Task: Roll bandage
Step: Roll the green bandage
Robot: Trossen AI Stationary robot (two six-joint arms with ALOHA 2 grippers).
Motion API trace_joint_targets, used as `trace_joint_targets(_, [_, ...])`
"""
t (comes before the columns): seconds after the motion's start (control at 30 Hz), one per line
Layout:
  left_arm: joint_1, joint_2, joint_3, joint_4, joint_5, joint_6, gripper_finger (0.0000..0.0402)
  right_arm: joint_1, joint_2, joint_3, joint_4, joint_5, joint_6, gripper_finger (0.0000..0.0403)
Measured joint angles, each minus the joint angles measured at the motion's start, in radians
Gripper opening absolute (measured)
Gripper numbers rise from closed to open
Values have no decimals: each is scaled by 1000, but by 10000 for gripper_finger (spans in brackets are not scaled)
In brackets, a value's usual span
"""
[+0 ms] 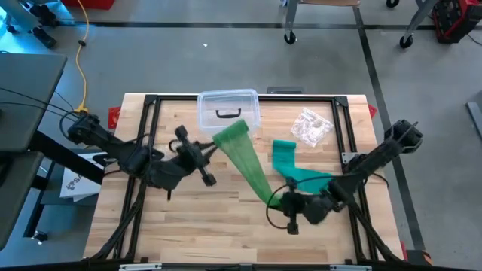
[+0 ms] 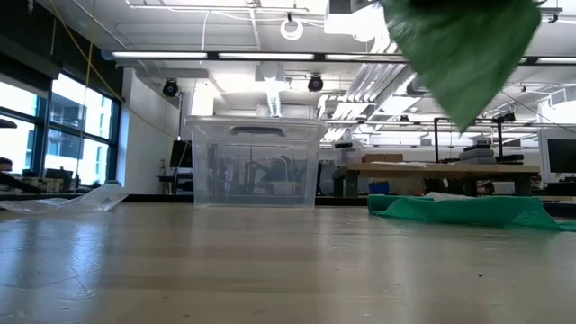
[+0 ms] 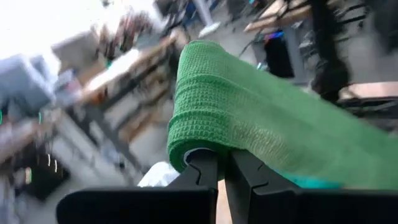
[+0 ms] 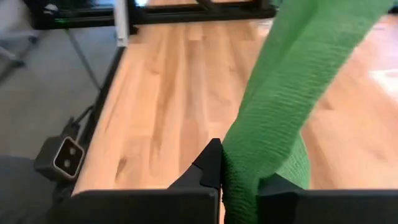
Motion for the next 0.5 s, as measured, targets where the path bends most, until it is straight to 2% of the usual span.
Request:
trace_joint_targets(0.13, [-73, 78, 0, 277, -1, 274, 0, -80, 17, -175, 326, -55, -37, 0])
trace_joint_targets(0.27, [-145, 157, 0, 480, -2, 465, 0, -145, 19, -273, 519, -56, -44, 0])
trace_joint_targets(0.37, [-187, 200, 0, 523, -45, 526, 0, -168, 19, -287, 586, -102, -49, 0])
trace_joint_targets(0.5, [-214, 235, 1, 473, -228, 565, 0, -151, 20, -226, 655, -297, -85, 0])
